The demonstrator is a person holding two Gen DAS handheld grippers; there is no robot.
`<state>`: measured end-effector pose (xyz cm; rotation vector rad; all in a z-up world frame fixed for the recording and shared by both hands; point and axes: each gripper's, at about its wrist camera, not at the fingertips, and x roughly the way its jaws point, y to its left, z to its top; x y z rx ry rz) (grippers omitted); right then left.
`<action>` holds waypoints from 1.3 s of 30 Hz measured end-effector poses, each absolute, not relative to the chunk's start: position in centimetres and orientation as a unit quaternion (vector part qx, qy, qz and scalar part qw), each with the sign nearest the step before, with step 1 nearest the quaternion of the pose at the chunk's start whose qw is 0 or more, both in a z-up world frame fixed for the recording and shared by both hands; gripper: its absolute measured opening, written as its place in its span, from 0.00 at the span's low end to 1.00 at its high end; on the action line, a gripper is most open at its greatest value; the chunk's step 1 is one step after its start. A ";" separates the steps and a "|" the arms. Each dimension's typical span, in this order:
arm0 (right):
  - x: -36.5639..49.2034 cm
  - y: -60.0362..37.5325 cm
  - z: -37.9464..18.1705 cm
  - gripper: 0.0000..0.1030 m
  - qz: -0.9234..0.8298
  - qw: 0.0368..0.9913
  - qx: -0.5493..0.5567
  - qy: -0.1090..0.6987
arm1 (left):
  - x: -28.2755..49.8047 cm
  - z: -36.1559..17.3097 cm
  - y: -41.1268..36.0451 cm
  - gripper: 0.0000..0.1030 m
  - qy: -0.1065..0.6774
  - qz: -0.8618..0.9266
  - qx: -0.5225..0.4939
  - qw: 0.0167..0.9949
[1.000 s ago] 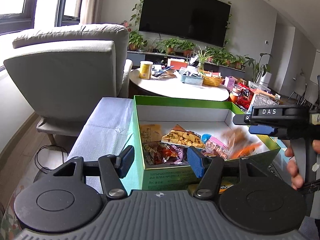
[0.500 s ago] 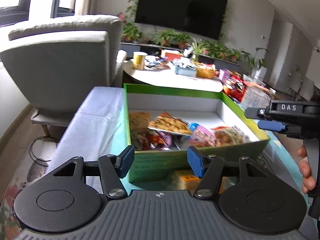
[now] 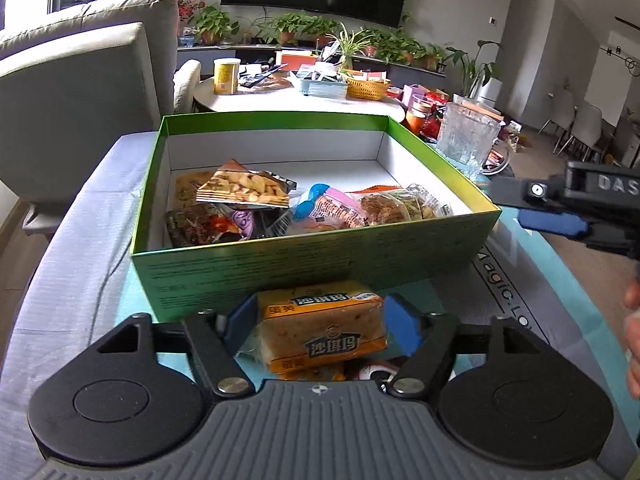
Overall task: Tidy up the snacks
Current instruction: 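Grasp a tan bread packet with the left tool while the right tool reaches toward the pile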
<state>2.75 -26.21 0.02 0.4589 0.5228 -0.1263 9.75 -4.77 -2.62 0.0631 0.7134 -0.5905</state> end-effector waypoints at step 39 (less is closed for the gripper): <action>-1.1 -19.0 -3.5 0.42 0.112 0.909 0.178 0.359 | 7.1 0.5 -2.8 0.75 0.311 -0.271 0.002 0.911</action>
